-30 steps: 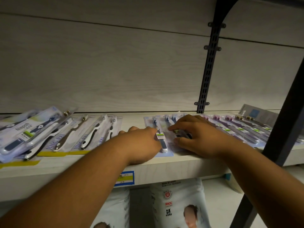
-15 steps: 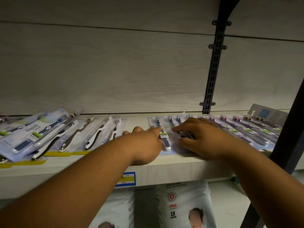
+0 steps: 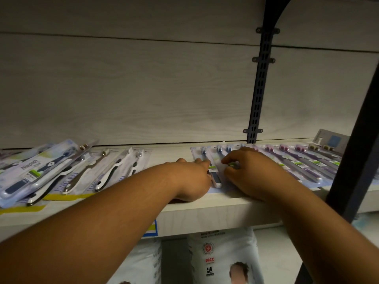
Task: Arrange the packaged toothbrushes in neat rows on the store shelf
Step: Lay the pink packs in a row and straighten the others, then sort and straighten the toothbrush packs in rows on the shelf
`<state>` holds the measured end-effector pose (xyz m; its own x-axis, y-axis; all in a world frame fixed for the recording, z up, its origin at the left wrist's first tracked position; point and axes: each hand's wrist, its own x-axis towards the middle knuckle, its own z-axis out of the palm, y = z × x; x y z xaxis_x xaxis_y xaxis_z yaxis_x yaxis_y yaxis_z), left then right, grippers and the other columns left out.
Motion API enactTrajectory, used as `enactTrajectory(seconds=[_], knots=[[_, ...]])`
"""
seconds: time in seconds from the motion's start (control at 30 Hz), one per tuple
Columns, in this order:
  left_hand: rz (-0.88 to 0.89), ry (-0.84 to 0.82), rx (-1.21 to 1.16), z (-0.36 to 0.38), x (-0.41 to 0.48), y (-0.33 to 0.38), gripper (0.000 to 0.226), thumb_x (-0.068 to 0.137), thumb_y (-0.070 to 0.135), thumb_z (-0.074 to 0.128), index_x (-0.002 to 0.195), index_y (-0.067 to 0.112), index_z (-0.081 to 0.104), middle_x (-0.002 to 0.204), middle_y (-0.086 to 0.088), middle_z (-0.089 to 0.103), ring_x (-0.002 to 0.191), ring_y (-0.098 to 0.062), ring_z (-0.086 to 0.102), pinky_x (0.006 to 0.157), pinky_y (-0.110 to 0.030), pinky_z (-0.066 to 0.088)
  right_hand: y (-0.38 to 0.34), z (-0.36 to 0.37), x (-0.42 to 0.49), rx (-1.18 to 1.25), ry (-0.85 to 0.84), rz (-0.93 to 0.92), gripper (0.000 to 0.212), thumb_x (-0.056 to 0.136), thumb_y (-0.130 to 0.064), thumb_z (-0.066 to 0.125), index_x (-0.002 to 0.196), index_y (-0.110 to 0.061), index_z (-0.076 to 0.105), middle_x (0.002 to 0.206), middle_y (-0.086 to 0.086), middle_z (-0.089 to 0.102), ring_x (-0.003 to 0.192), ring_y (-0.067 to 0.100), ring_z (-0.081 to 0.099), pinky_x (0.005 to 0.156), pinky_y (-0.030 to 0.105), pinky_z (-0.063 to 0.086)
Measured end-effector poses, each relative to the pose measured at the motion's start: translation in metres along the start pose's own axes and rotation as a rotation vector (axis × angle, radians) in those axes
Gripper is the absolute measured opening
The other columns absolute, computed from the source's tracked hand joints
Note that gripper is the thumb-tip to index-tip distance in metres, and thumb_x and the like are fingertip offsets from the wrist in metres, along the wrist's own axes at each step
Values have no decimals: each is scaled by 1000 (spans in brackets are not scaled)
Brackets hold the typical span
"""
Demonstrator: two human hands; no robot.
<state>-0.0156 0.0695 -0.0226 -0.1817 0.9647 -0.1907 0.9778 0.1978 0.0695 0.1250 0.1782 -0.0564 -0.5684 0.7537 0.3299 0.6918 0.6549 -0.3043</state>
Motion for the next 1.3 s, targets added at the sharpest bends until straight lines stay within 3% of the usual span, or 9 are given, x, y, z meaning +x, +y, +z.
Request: enactTrajectory(seconds=[0.17, 0.43, 0.67, 0.87, 0.97, 1.03, 1.1, 1.2, 1.3], knots=[[11, -5, -2, -1, 8, 12, 56, 110, 28, 25, 161, 26, 0, 168, -5, 9, 147, -33, 25, 115, -42, 27, 8, -5, 2, 46, 13, 66, 29, 93, -28, 52, 110, -30, 75, 108, -4, 73, 89, 15, 64, 86, 39, 58], [37, 57, -116, 2, 19, 24, 55, 109, 39, 27, 160, 33, 8, 166, -3, 19, 146, -31, 30, 115, -43, 29, 23, -16, 2, 9, -9, 105, 29, 93, -30, 51, 110, -34, 74, 110, -6, 73, 87, 15, 64, 85, 38, 58], [90, 213, -422, -5, 7, -2, 63, 100, 62, 34, 157, 38, 20, 164, 2, 27, 147, -21, 32, 118, -40, 27, 1, -22, -3, -2, 89, -11, 43, 92, -46, 58, 135, -37, 59, 141, -2, 56, 118, 23, 57, 103, 45, 47], [143, 490, -555, -23, -39, -78, 73, 90, 72, 36, 153, 37, 35, 157, 14, 38, 143, -5, 36, 120, -35, 28, -77, -18, 3, 201, 133, -283, 46, 94, -46, 58, 139, -38, 54, 145, -12, 50, 110, 9, 57, 91, 27, 43], [102, 682, -678, -32, -81, -134, 64, 93, 62, 35, 145, 29, 50, 144, 17, 52, 130, 4, 45, 103, -3, 31, -122, -9, 6, 320, 63, -376, 46, 96, -53, 50, 141, -41, 51, 144, -20, 47, 95, -4, 52, 83, 19, 41], [52, 804, -618, -36, -112, -173, 66, 91, 61, 32, 142, 25, 53, 138, 17, 54, 126, 5, 47, 89, 8, 28, -155, 1, 9, 421, 36, -446, 46, 99, -58, 42, 141, -40, 53, 143, -19, 50, 107, -4, 54, 92, 23, 44], [15, 865, -571, -35, -142, -210, 68, 89, 62, 28, 140, 26, 54, 136, 16, 55, 120, 9, 48, 93, 5, 29, -193, 14, 12, 528, 17, -503, 53, 99, -62, 34, 140, -37, 57, 140, -19, 56, 123, -1, 52, 108, 31, 42], [-5, 895, -593, -26, -179, -269, 58, 97, 55, 30, 141, 25, 54, 138, 19, 55, 113, 21, 48, 97, -1, 36, -253, 32, 13, 603, -7, -573, 62, 92, -69, 29, 137, -39, 59, 136, -25, 57, 124, -8, 49, 109, 23, 35], [-21, 900, -596, -15, -208, -331, 61, 95, 60, 28, 141, 28, 54, 140, 19, 55, 128, 10, 46, 99, -6, 38, -312, 51, 15, 708, -21, -613, 69, 88, -77, 28, 136, -39, 60, 137, -25, 59, 128, -11, 49, 113, 24, 33]])
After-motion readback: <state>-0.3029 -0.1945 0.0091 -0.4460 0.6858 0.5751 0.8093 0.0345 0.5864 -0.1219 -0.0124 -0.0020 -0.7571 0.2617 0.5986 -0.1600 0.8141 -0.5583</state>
